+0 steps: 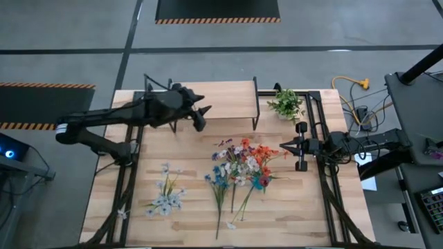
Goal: Pick and place flowers into a vace then onto a shelf
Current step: Put the blue flowers into the transparent vase
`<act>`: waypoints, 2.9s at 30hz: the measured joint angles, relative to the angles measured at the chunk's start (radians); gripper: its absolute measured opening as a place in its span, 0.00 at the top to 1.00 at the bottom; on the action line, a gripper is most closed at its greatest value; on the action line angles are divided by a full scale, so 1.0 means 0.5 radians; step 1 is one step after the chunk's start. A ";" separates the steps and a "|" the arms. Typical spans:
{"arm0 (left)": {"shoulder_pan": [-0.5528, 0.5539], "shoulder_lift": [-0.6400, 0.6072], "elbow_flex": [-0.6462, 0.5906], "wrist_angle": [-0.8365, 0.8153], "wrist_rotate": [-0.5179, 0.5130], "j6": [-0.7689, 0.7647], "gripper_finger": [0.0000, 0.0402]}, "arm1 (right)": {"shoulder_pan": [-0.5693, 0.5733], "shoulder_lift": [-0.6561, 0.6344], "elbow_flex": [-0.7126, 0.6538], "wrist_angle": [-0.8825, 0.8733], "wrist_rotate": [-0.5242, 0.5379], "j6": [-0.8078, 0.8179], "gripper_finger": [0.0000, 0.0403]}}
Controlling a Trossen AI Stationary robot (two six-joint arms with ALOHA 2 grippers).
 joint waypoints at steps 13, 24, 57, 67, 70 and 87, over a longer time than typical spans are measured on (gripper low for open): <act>0.031 0.598 0.672 -1.000 0.009 -0.314 0.49 | 0.000 -0.001 0.000 0.014 0.000 -0.001 0.98; 0.030 1.048 1.082 -1.404 0.245 -0.402 0.49 | 0.001 -0.001 0.000 0.014 0.001 -0.001 0.98; -0.396 1.050 0.670 -1.215 0.573 -1.147 0.49 | 0.002 -0.002 0.000 0.015 0.002 -0.024 0.98; -0.460 1.050 0.630 -1.139 0.674 -1.264 0.49 | 0.002 -0.002 0.000 0.022 0.002 -0.024 0.98; -0.485 1.050 0.598 -1.044 0.775 -1.272 0.49 | 0.002 -0.002 0.000 0.022 0.002 -0.024 0.98; -0.530 1.048 0.192 -0.555 1.214 -1.346 0.49 | 0.002 -0.002 0.000 0.024 0.002 -0.024 0.98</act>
